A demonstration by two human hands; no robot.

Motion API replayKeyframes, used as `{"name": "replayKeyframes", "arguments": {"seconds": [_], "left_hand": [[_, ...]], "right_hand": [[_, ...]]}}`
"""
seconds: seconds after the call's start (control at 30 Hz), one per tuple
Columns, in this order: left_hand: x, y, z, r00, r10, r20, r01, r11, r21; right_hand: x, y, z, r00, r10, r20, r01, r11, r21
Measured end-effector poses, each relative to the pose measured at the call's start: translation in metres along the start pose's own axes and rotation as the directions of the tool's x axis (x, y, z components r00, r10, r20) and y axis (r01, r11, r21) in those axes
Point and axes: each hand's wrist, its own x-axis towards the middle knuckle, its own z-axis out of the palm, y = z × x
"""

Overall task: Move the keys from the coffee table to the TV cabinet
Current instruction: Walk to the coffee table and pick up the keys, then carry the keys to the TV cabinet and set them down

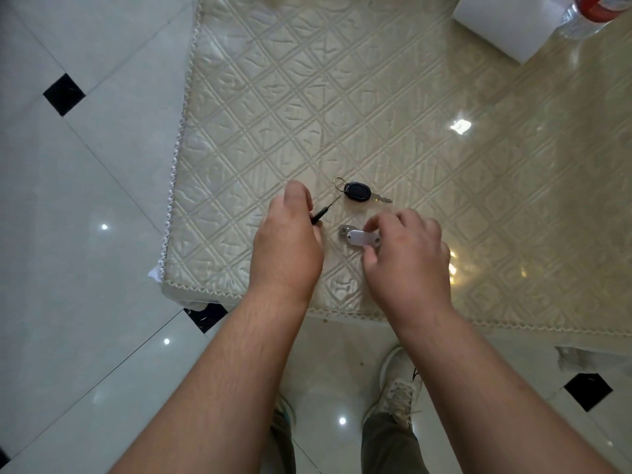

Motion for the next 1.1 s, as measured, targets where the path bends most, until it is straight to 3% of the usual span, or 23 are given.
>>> {"name": "replayKeyframes", "arguments": {"seconds": [0.3,0.47,0.63,0.87,1.1], "left_hand": [[-0.01,0.006,-0.017,1.0,-0.024,-0.007,0.024,0.996,-0.084],[-0.015,0.027,-0.035,1.0,-0.011,-0.008,0.01,0.994,-0.107],[-0.02,0.059,-0.069,0.998,0.049,-0.038,-0.054,0.986,-0.155],[-0.046,0.115,-0.158,0.984,0.132,-0.121,-0.156,0.964,-0.218],[-0.095,0.184,-0.275,0.956,0.255,-0.142,-0.28,0.94,-0.196]], "right_hand": [[-0.003,-0.003,-0.005,0.997,0.019,0.07,-0.022,0.999,0.043],[-0.008,-0.008,-0.023,0.993,0.075,0.089,-0.099,0.945,0.312],[-0.02,-0.017,-0.064,0.992,0.114,0.061,-0.128,0.802,0.583],[-0.051,-0.038,-0.154,0.999,-0.04,0.025,0.006,0.639,0.769],[-0.108,-0.072,-0.294,0.98,-0.163,-0.112,0.19,0.61,0.769]]}}
